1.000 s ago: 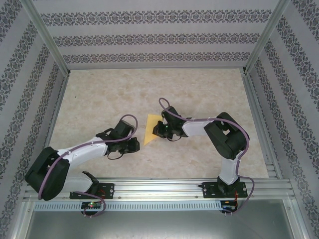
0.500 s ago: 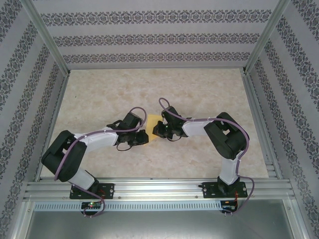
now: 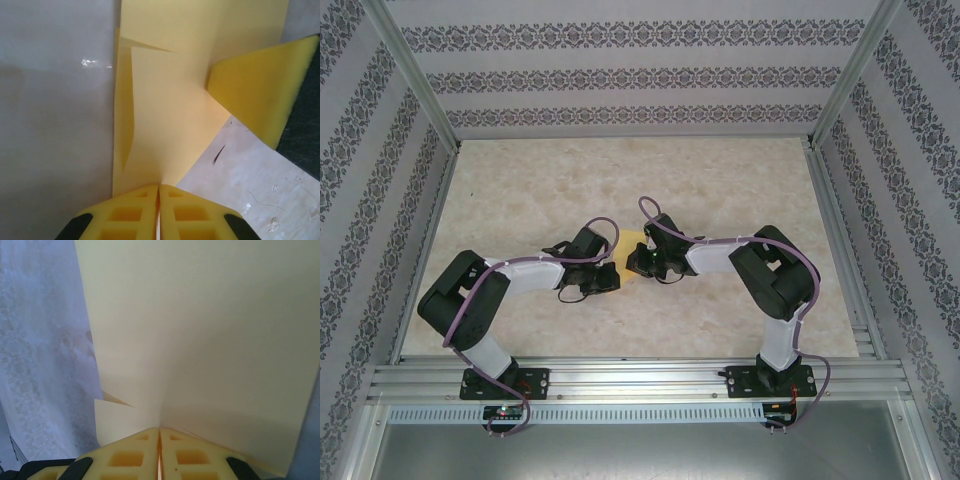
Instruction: Fold a paper plane with a square sheet of paper (pick it up from the middle)
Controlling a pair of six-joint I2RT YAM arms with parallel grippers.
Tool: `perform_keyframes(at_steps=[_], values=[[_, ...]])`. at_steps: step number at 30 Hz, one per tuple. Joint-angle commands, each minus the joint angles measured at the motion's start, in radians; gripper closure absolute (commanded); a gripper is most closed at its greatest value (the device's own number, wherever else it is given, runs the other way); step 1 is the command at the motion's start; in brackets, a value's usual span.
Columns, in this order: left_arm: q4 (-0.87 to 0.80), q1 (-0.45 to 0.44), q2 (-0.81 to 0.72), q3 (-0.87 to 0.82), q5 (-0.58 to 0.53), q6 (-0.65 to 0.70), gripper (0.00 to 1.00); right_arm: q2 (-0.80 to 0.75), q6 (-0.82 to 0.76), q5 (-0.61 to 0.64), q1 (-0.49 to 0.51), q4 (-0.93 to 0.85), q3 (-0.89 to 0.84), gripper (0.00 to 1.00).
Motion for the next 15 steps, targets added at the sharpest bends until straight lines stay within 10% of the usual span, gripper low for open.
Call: perform_keyframes(at_steps=[1, 15], values=[[-0.029, 0.009, 0.044, -0.037, -0.052, 0.04, 0.92, 0.038, -0.008, 0.063, -0.003, -0.069, 0.007, 0.89], [-0.073, 0.008, 0.015, -0.051, -0.108, 0.044, 0.93, -0.11, -0.018, 0.044, 0.019, -0.017, -0.011, 0.87]])
